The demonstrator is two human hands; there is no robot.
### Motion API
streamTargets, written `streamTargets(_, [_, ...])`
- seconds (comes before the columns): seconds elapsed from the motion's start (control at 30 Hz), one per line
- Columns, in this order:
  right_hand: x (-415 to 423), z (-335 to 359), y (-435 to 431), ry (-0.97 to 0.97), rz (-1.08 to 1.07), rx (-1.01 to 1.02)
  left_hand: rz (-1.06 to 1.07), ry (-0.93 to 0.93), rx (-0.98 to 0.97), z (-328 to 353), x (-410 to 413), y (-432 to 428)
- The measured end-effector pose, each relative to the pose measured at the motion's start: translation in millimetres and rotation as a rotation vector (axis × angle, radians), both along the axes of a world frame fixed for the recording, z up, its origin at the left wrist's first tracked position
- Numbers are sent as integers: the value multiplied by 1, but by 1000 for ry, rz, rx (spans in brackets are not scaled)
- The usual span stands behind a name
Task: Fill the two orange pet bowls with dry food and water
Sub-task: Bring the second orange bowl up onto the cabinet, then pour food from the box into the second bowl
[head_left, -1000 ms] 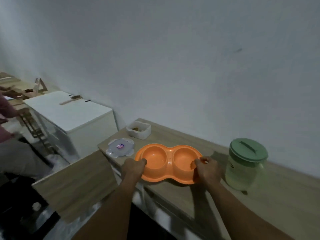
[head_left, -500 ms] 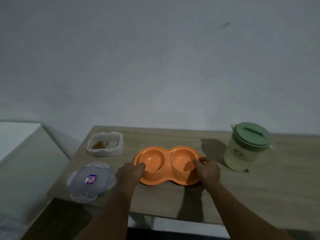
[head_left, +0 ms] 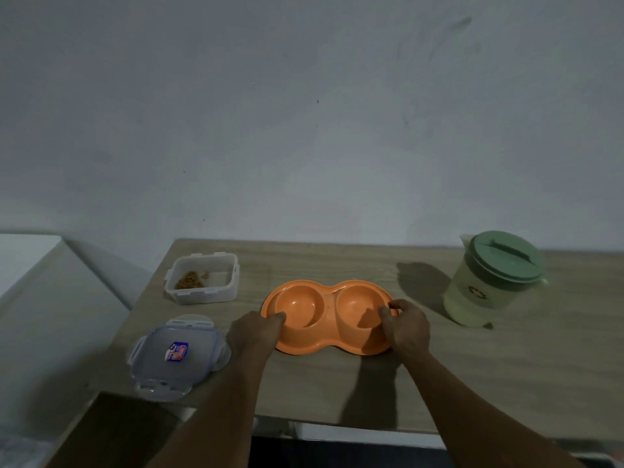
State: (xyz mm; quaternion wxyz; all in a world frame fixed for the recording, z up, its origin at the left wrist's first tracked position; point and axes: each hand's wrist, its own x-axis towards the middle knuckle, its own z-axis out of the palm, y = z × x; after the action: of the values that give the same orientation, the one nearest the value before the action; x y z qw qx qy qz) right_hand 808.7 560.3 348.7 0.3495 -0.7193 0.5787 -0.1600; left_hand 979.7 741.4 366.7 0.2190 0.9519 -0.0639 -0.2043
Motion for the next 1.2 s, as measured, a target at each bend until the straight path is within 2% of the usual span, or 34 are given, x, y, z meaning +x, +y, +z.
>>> streamTargets(0.8, [0, -14, -7, 23, 81, 34, 21, 3, -101, 3, -16, 1])
streamTargets(0.93, [-5, 8, -3, 123, 14, 52, 35, 1, -106, 12, -23, 4])
streamTargets(1.0, [-3, 26, 6, 135, -9, -3, 66, -11, -147, 22, -23, 13])
streamTargets(1.1, [15, 45, 21, 45, 37, -96, 108, -29, -241, 35, -11, 28])
streamTargets(1.2, [56, 56, 45, -89, 122, -95, 139, -76, -287, 48, 14, 48])
